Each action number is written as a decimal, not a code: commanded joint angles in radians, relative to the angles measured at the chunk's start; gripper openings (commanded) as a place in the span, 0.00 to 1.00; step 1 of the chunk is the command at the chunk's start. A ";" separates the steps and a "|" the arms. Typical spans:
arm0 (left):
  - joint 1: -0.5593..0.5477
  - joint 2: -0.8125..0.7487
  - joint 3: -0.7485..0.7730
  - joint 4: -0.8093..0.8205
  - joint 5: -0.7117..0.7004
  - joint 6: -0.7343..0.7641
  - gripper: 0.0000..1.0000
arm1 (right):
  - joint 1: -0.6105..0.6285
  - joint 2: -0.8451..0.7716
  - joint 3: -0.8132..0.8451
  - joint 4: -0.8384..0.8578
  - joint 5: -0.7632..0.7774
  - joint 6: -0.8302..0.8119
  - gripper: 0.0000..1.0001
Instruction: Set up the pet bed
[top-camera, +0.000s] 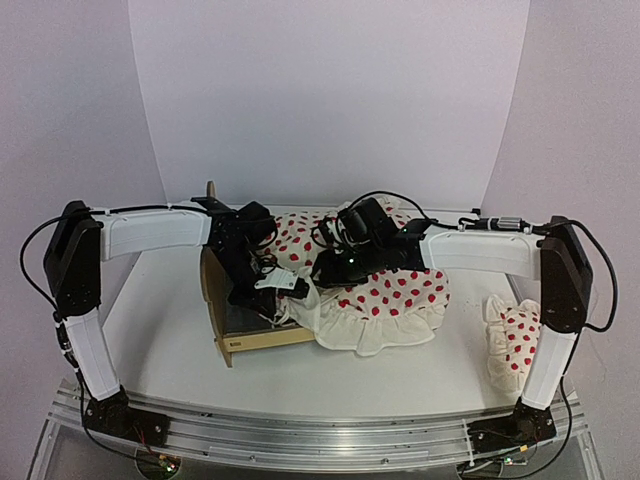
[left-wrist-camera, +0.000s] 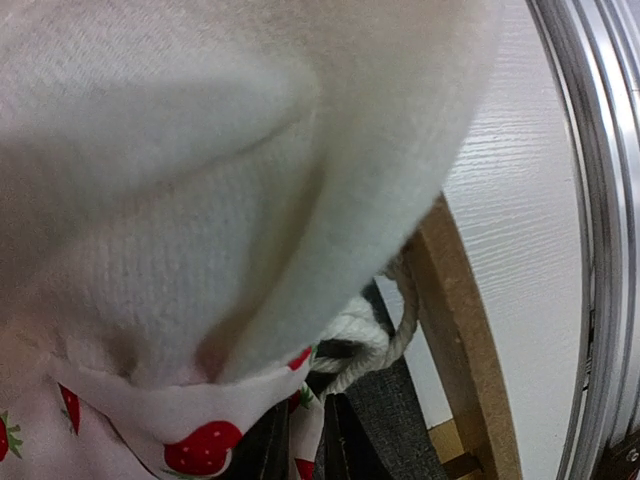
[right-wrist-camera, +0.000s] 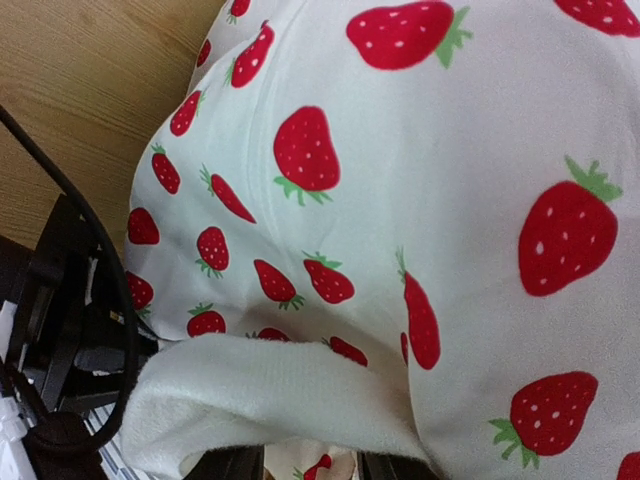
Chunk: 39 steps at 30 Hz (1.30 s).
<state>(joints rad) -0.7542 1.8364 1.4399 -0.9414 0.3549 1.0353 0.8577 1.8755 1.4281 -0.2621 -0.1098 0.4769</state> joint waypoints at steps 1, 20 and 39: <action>0.002 0.014 0.005 0.031 -0.088 0.013 0.14 | -0.004 -0.045 0.006 0.018 0.010 -0.015 0.32; -0.010 -0.036 -0.081 0.056 -0.113 0.098 0.34 | -0.004 -0.045 0.000 0.018 0.009 -0.013 0.32; -0.028 -0.055 -0.100 -0.013 0.036 0.185 0.23 | -0.004 -0.043 0.002 0.019 0.007 -0.011 0.32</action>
<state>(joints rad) -0.7613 1.8111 1.3455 -0.9135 0.3046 1.1822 0.8577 1.8751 1.4274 -0.2619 -0.1083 0.4721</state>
